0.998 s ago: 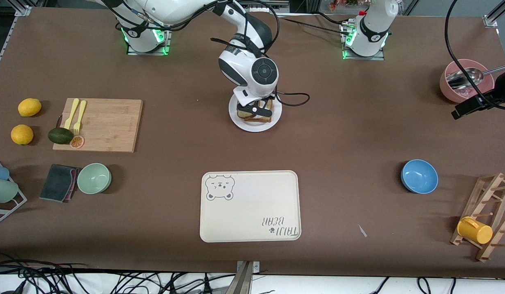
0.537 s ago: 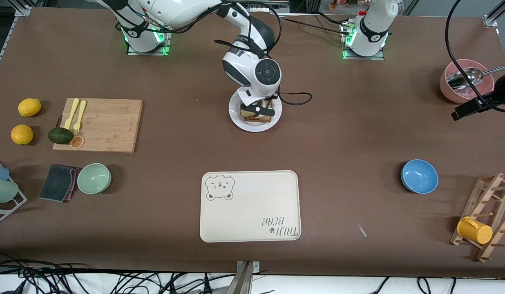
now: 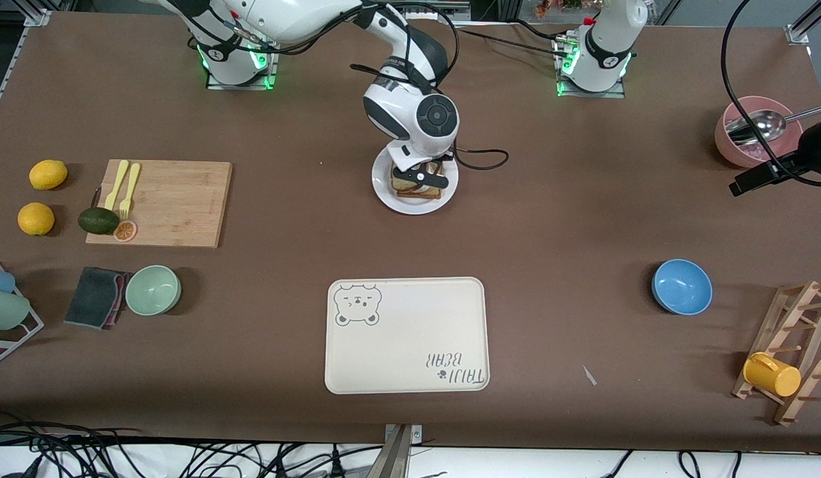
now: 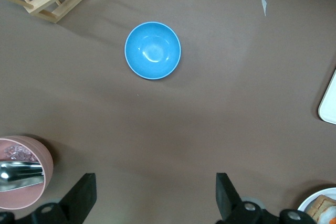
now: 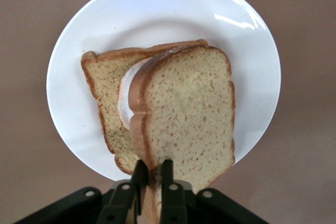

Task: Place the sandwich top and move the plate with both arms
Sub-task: 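Lower the bread onto the egg toast and open the right gripper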

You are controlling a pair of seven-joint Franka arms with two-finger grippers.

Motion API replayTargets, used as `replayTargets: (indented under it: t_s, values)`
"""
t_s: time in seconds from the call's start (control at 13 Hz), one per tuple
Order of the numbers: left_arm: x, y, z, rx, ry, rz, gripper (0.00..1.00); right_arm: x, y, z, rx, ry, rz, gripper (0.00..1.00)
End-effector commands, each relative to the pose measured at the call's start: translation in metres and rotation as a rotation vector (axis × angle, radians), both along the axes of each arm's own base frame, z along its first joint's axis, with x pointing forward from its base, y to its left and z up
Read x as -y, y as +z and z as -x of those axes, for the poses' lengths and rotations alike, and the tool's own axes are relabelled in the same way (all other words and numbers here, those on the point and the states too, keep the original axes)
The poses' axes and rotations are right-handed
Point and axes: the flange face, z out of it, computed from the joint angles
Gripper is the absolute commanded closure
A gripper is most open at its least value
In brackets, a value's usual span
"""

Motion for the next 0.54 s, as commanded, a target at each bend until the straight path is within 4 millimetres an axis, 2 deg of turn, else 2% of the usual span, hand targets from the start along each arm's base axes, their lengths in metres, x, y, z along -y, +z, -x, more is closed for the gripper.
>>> replayTargets:
  t_s: [0.0,0.23,0.31,0.46]
  values:
    - [0.007,-0.002,0.0,-0.014,-0.011,0.013,0.0,-0.005,0.002,-0.003,0.018,-0.069,0.025,0.14]
    - [0.011,-0.004,-0.002,-0.02,-0.005,0.024,0.0,-0.002,0.015,-0.01,0.028,-0.079,0.02,0.01]
    - [0.013,-0.006,-0.003,-0.023,0.005,0.026,0.0,-0.002,0.025,-0.015,0.036,-0.084,0.009,0.01]
    - [0.014,-0.01,-0.006,-0.029,0.026,0.025,0.0,0.011,0.044,-0.032,0.033,-0.114,0.016,0.0]
